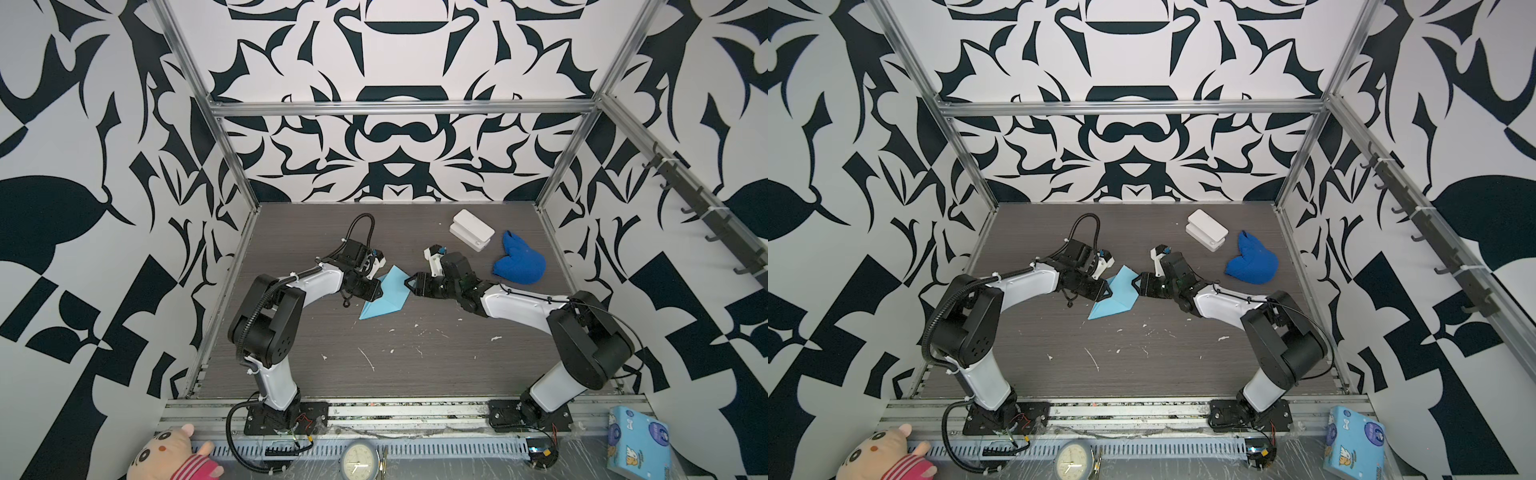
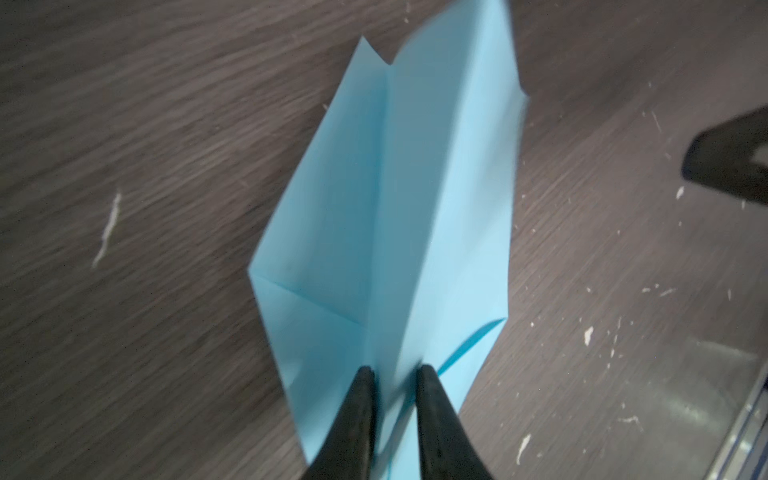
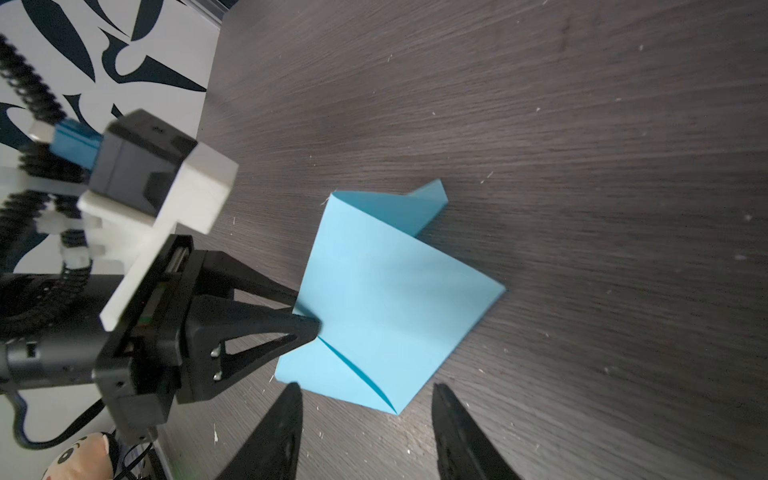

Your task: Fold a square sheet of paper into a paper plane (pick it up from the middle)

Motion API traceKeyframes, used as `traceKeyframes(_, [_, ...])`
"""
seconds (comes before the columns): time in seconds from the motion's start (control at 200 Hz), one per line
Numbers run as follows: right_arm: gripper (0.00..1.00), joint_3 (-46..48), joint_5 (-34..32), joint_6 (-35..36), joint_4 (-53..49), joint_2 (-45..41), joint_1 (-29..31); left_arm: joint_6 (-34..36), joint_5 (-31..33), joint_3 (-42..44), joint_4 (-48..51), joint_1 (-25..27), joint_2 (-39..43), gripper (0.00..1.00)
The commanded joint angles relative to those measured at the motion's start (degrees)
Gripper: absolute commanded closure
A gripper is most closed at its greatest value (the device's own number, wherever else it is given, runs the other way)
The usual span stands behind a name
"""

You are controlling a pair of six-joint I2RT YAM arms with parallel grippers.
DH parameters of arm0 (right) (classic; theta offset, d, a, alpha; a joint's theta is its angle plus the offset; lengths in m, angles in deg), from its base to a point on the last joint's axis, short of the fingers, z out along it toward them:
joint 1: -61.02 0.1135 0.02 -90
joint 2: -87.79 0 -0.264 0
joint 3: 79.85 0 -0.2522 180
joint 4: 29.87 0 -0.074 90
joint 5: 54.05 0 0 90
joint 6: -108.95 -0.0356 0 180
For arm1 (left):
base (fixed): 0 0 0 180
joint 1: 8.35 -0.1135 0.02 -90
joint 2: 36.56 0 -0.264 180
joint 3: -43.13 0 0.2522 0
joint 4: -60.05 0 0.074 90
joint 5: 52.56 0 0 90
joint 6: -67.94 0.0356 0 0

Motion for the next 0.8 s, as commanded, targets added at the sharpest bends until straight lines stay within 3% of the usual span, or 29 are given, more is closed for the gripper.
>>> traceKeyframes(0.0, [0.47, 1.5, 0.3, -0.5, 0.9, -2.5, -1.0, -2.8, -6.2, -1.9, -1.2, -0.1, -0.7, 0.82])
traceKeyframes(0.225, [0.42, 6.9, 8.4, -2.1, 7.3, -4.9, -5.1, -13.4, -17.4, -4.1, -5.7, -0.1, -1.3, 0.86])
traceKeyframes(0.395, [0.38, 9.0, 15.2, -5.7, 14.5, -3.3, -6.7, -20.1, -20.9, -5.1, -8.8, -0.2, -1.0, 0.88])
traceKeyframes(0.57, [0.38, 10.9, 14.0, -10.1, 18.0, -4.3, -7.4, -29.5, -21.6, -4.8, -14.6, -0.4, -0.3, 0.92])
traceKeyframes(0.795, [0.37, 15.3, 9.6, -21.6, 28.1, -6.1, -7.3, -40.4, -14.8, -4.3, -20.1, -0.5, 2.2, 0.94])
